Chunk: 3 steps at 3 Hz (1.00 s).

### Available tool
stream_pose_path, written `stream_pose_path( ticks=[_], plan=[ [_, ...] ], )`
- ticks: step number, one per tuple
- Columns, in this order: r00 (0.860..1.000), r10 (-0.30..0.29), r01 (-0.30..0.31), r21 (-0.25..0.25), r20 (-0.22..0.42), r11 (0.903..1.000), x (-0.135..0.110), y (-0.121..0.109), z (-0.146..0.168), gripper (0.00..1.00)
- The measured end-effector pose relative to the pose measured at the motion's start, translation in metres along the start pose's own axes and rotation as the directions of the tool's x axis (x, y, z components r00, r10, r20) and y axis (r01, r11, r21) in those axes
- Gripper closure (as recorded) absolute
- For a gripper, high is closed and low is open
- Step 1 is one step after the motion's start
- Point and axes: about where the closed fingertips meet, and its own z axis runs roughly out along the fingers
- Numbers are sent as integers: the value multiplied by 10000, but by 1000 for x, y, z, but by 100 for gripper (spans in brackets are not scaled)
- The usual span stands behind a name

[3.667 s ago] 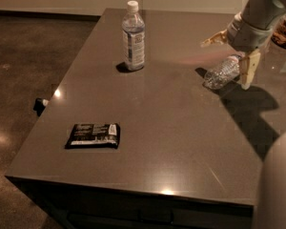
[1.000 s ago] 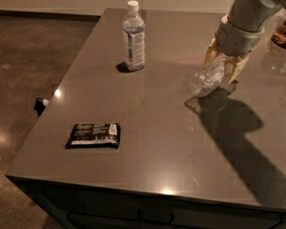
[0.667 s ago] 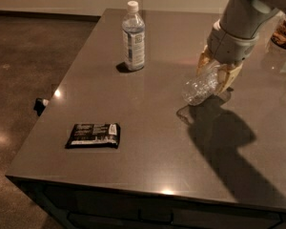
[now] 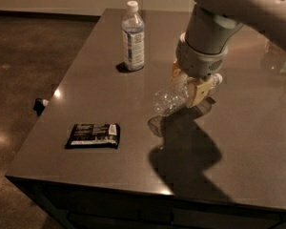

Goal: Move water bottle near rxbar chocolate

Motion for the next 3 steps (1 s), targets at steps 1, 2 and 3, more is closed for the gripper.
stream_pose_path(
  ticks=[1,2,3],
  plan=[
    [9986,493,-494,-43,-182,9988,-20,-4,2,100],
    [9949,968,-972,-147,-269,9952,-35,-4,2,100],
    [9914,1289,-1295,-272,-220,9912,-55,-2,3,100]
  ],
)
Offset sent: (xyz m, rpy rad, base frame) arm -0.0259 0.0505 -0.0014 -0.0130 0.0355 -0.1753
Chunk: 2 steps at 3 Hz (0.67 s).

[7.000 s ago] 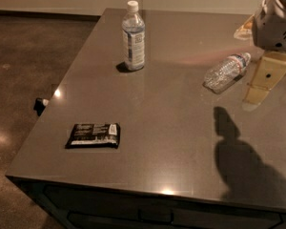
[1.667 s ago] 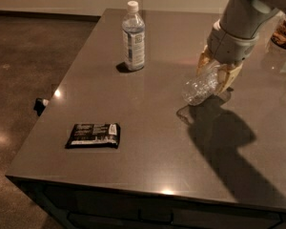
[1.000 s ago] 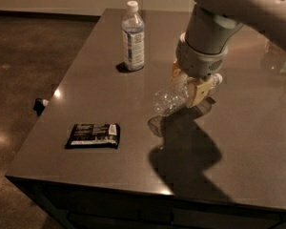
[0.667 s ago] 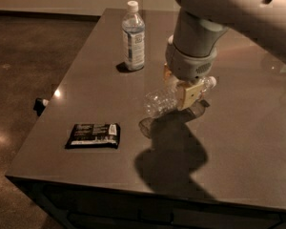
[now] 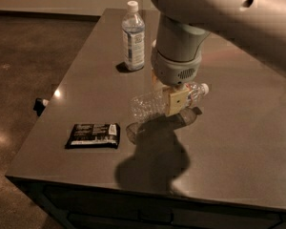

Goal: Move water bottle near rxbar chocolate

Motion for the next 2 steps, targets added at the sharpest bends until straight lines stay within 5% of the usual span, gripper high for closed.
stream_pose_path(
  ticks=[1,2],
  plan=[
    [9997,208,-206,-174,93,9996,-16,3,4,100],
    [9994,322,-319,-305,107,9990,-29,4,9,82]
  ],
)
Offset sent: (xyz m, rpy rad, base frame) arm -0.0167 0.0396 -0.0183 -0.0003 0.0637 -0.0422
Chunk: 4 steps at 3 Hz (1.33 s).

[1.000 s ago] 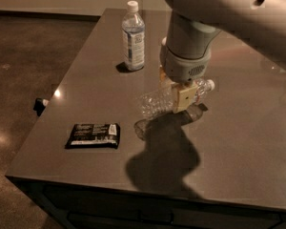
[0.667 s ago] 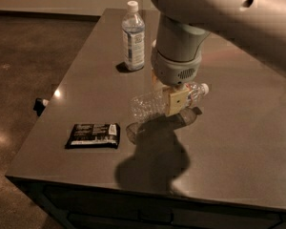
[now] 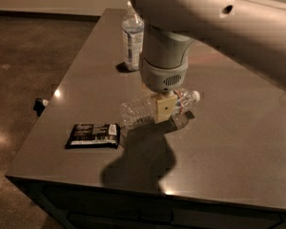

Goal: Move water bottle near rxbar chocolate

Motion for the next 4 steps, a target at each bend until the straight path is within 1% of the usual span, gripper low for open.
stream_pose_path(
  ticks=[1,2,3,4],
  plan=[
    [10000,29,-29,-149,-1,9999,-11,-2,8,51],
    [10000,14,-15,-214,-32,9998,-16,-4,13,28],
    [9999,9,-13,-307,-139,9995,-14,-8,20,5],
    [9999,9,-13,-298,-146,9996,-14,-8,20,0]
  ],
)
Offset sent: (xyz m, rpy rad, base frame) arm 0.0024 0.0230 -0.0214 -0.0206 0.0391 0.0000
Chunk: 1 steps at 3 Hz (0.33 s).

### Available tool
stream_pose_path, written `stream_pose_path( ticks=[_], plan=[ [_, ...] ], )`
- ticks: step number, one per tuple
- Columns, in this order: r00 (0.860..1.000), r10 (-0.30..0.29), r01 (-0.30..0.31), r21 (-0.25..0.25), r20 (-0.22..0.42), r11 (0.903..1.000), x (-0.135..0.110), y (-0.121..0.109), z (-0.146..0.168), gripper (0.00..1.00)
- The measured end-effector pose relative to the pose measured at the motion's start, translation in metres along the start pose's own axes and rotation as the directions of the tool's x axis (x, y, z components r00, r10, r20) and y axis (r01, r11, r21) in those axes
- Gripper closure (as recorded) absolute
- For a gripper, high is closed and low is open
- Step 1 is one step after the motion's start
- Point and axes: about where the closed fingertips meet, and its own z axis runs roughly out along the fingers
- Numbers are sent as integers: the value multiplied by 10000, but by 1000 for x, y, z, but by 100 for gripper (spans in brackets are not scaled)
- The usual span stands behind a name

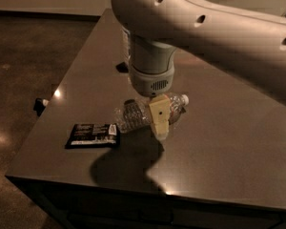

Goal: Move water bottle near rxbar chocolate

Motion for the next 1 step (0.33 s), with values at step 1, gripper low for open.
stream_pose_path(
  ticks=[1],
  plan=[
    [10000,0,0,1,0,10000,0,0,0,0]
  ],
)
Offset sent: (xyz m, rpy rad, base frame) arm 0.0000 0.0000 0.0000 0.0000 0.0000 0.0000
